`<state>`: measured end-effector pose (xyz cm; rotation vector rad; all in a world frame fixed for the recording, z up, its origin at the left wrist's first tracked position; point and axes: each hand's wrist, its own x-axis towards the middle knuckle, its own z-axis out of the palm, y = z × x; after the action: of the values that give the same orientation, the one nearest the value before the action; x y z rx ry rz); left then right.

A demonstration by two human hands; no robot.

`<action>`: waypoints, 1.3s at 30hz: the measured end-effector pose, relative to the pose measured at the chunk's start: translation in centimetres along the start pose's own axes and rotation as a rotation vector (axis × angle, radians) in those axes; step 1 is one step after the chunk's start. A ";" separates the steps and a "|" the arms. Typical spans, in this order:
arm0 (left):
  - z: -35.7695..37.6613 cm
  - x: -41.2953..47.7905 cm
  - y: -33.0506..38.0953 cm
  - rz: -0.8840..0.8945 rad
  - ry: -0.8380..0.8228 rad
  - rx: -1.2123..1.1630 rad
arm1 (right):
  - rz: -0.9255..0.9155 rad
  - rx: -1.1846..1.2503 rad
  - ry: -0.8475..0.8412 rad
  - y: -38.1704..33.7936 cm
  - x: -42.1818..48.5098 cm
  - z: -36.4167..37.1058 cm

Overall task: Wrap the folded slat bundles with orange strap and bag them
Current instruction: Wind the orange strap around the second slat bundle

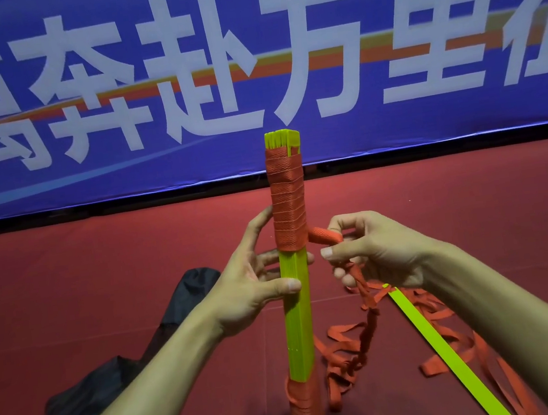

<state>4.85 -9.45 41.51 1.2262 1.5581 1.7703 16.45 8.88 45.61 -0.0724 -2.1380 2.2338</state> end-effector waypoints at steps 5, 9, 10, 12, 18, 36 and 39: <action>-0.1 0.2 0.1 -0.007 0.038 0.018 | -0.029 0.051 0.002 -0.1 -0.2 -0.6; -0.2 0.2 0.2 -0.009 0.038 -0.005 | -0.005 0.160 -0.138 0.1 -0.4 -1.3; -0.2 0.2 0.2 -0.010 0.039 -0.007 | -0.013 0.132 -0.147 0.2 -0.4 -1.2; -0.3 0.2 0.2 -0.014 0.045 0.001 | -0.028 0.087 -0.144 0.2 -0.5 -1.1; -0.3 0.2 0.2 -0.024 0.063 0.018 | -0.076 0.070 -0.049 0.2 0.0 -0.3; 0.5 0.5 0.2 -0.003 0.246 0.162 | -0.099 -0.038 0.198 0.6 0.6 0.9; 0.8 0.5 0.3 -0.004 0.261 0.192 | -0.107 -0.041 0.202 0.9 0.8 1.6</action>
<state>5.34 -8.74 41.87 1.1087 1.9149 1.8736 15.50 7.34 44.83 -0.1732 -2.0318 2.0296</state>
